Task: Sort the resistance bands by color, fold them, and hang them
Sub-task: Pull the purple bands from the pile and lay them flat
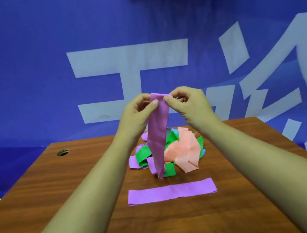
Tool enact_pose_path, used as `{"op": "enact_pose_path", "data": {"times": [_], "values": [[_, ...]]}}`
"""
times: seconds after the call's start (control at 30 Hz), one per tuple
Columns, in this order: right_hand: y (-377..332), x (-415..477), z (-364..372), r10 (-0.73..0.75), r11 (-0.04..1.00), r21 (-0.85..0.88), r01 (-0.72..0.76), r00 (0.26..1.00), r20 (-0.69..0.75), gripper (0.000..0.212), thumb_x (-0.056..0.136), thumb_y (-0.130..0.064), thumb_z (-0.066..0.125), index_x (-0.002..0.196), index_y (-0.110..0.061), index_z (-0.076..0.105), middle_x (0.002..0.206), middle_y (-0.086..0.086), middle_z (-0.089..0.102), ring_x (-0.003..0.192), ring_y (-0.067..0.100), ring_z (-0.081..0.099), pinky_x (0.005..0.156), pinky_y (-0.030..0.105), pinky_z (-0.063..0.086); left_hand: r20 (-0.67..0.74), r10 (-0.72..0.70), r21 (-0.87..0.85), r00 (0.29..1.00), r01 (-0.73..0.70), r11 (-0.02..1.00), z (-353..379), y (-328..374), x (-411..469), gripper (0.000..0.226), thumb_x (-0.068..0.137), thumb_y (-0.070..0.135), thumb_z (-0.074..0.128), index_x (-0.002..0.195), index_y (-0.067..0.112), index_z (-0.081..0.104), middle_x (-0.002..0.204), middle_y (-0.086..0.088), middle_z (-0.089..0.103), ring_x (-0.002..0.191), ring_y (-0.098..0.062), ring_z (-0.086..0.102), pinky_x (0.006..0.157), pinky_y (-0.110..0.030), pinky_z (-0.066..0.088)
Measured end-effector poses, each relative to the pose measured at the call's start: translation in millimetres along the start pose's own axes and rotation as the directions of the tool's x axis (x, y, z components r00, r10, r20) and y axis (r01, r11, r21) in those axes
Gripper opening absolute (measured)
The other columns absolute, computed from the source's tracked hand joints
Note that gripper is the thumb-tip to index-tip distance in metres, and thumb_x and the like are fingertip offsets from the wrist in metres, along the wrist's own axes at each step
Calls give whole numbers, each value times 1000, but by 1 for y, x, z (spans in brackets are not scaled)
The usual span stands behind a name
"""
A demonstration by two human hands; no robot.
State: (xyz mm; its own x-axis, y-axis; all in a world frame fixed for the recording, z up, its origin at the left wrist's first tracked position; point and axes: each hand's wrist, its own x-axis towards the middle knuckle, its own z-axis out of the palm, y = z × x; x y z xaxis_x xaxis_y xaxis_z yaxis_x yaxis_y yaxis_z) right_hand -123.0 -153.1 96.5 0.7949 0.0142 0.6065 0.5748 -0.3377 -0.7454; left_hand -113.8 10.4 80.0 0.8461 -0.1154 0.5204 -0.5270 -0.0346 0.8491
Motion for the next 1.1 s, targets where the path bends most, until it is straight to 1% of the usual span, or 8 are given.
{"op": "enact_pose_path", "data": {"times": [0.2, 0.33, 0.5, 0.67, 0.73, 0.83, 0.93, 1.1], "values": [[-12, -4, -20, 45, 997, 59, -48, 997, 62, 8, 87, -14, 69, 88, -7, 72, 74, -1, 66, 64, 4, 57, 57, 12, 42, 35, 26, 5, 999, -27, 1000, 8, 21, -7, 13, 94, 10, 59, 104, 10, 69, 107, -15, 71, 100, -21, 66, 92, -39, 52], [-18, -8, -26, 70, 991, 115, -74, 997, 43, 5, 87, -15, 70, 84, -10, 71, 70, -4, 65, 66, 6, 58, 56, 13, 42, 31, -132, -101, 991, 135, 986, 15, 22, -23, 19, 89, 17, 69, 94, 16, 51, 78, -6, 66, 73, -15, 62, 69, -29, 49], [-26, -14, -29, 135, 979, 146, -140, 990, 48, 7, 88, -13, 66, 82, -11, 68, 65, -5, 63, 59, 3, 58, 54, 17, 45, 174, -271, -132, 947, 295, 946, 23, 4, -53, 26, 95, 16, 60, 119, 9, 59, 97, -11, 72, 85, -21, 67, 84, -38, 51], [-20, -22, -25, 338, 926, 103, -363, 919, 201, 25, 83, -27, 73, 89, -4, 68, 77, 4, 62, 69, 16, 60, 68, 37, 55, 122, -269, -73, 955, 279, 958, 20, -2, -63, 28, 86, 25, 68, 109, 10, 66, 104, -18, 72, 91, -27, 67, 94, -56, 48], [-21, -24, -25, 319, 942, 37, -333, 925, 207, 24, 82, -22, 75, 92, -1, 69, 77, 6, 63, 67, 16, 59, 65, 33, 56, 170, -276, -6, 946, 281, 960, 18, -4, -66, 28, 84, 27, 70, 107, 11, 66, 103, -17, 73, 90, -26, 67, 93, -61, 47], [-26, -22, -27, 270, 961, 0, -276, 941, 204, 12, 84, -14, 73, 90, -4, 71, 75, 5, 65, 66, 13, 62, 61, 26, 56, 195, -300, 23, 934, 302, 953, 17, -10, -74, 19, 87, 22, 71, 104, 14, 68, 98, -6, 75, 87, -17, 68, 88, -47, 51], [-24, -17, -29, 283, 958, -6, -286, 947, 152, 15, 85, -15, 72, 92, -3, 71, 79, 6, 66, 73, 17, 64, 69, 37, 60, 310, -395, 71, 865, 394, 917, 12, -23, -90, 6, 87, 22, 72, 92, 17, 72, 88, -8, 73, 78, -20, 68, 80, -40, 56], [-12, -18, -36, 340, 940, -8, -340, 939, 44, 15, 88, -15, 67, 94, -1, 68, 81, 8, 64, 74, 19, 64, 62, 32, 58, 339, -510, 128, 790, 499, 857, -5, -57, -113, 20, 90, 17, 67, 106, 4, 69, 93, -10, 74, 81, -20, 69, 76, -28, 56]]}}
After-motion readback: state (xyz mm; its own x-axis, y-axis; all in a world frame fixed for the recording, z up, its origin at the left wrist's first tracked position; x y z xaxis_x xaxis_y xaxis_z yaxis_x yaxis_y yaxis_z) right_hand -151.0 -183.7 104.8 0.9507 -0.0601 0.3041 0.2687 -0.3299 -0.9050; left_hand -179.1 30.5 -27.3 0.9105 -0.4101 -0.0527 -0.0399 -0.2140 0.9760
